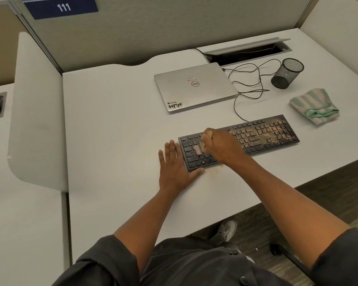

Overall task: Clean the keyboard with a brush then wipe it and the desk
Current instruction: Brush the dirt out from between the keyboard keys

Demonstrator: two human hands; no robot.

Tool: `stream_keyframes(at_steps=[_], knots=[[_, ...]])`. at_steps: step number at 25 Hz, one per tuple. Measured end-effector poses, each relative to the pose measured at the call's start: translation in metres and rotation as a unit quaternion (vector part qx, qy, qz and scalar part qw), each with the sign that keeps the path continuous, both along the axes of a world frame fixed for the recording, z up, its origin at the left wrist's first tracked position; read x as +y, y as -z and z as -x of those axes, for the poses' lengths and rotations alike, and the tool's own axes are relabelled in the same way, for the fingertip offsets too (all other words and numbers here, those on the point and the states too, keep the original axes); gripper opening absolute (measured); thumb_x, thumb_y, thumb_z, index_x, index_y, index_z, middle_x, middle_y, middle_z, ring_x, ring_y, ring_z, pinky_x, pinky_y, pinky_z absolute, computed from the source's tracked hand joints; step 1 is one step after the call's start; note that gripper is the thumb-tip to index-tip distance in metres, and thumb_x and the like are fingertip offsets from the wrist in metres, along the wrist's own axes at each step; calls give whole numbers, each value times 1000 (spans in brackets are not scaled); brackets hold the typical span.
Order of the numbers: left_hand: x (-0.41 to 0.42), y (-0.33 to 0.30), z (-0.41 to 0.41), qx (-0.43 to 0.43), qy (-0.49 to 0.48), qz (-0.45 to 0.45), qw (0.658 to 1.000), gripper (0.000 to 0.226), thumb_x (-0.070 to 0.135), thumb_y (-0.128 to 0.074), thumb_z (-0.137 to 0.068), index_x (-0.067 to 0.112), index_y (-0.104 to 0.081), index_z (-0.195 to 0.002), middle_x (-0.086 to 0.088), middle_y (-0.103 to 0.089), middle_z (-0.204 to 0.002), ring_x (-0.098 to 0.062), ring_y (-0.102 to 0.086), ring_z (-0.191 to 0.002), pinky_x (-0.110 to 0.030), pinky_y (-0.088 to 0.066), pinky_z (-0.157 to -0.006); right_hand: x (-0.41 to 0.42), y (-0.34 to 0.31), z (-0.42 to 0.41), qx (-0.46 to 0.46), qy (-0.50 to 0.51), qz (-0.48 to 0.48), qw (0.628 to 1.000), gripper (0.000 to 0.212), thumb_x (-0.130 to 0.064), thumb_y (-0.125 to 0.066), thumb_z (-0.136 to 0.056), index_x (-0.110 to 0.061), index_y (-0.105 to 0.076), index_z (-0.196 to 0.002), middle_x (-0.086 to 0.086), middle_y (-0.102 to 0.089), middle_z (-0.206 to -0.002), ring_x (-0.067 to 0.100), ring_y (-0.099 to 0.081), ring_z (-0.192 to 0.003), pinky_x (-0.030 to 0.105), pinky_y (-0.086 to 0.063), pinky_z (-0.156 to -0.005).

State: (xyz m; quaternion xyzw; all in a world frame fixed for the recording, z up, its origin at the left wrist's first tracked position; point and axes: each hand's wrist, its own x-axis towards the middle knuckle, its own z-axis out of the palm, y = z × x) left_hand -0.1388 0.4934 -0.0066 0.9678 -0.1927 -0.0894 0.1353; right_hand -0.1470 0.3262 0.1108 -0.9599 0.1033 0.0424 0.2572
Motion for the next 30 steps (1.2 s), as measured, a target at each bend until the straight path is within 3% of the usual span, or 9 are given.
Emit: stream_keyframes(at_steps=[3,8,12,16,17,21,22,26,30], knots=[[1,1,0,0,-1,-2,1000,131,97,-25,-76,2,3,-160,-19,8,-169,-31,14,-156,-53,9,-125,2,0,-2,8,3,35,999,44,-39,-28,-95,-17,-63,-80,3,-68,-69,26,-64,-70,41,-56,-70],[0,-1,1,2,-2,4,1000,130,96,-28,-76,1,3,-160,-19,7,-169,-31,14,-156,-52,11,-125,0,3,2,-19,23,14,999,35,-37,-32,-102,-21,-62,-90,1,-68,-72,25,-64,-72,39,-55,-69],[1,-2,1,2,0,-1,1000,130,96,-28,-77,2,5,-160,-19,9,-169,-30,17,-155,-52,10,-125,-20,-4,3,-24,89,83,992,34,-34,-31,-104,-18,-58,-91,-1,-57,-68,27,-57,-71,34,-40,-63],[0,-3,1,4,2,-4,1000,130,96,-27,-76,2,5,-160,-18,10,-168,-30,18,-155,-53,10,-125,-20,0,6,-3,97,-135,986,27,-35,-42,-101,-23,-66,-96,-4,-73,-69,15,-70,-76,36,-54,-74],[0,-3,1,5,2,-4,1000,130,96,-27,-76,2,5,-160,-18,11,-168,-30,18,-155,-53,9,-125,-19,2,8,4,101,-149,984,26,-35,-43,-100,-24,-67,-95,-5,-74,-69,13,-71,-77,38,-56,-78],[0,-4,1,9,0,-5,1000,131,97,-26,-76,2,6,-160,-18,11,-168,-29,18,-155,-53,9,-125,-30,-6,11,-9,128,25,991,30,-34,-38,-103,-20,-63,-94,-1,-66,-76,26,-63,-79,37,-50,-71],[0,-4,1,7,0,-4,1000,131,96,-26,-76,2,6,-160,-18,11,-169,-29,18,-155,-52,9,-125,-32,-9,11,-15,127,34,991,30,-33,-38,-103,-18,-63,-95,0,-63,-75,26,-61,-77,35,-47,-69],[1,-4,2,7,-1,0,1000,130,96,-27,-76,3,7,-160,-17,12,-168,-29,19,-155,-52,10,-125,-27,1,21,-6,104,-119,987,27,-32,-46,-103,-20,-68,-95,-6,-72,-70,13,-68,-78,30,-51,-75],[0,-5,1,3,0,-1,1000,130,96,-28,-76,2,6,-160,-17,11,-169,-29,18,-155,-52,9,-125,-43,4,31,-29,142,-27,989,29,-33,-45,-103,-20,-68,-92,-1,-72,-77,22,-66,-79,35,-52,-74]])
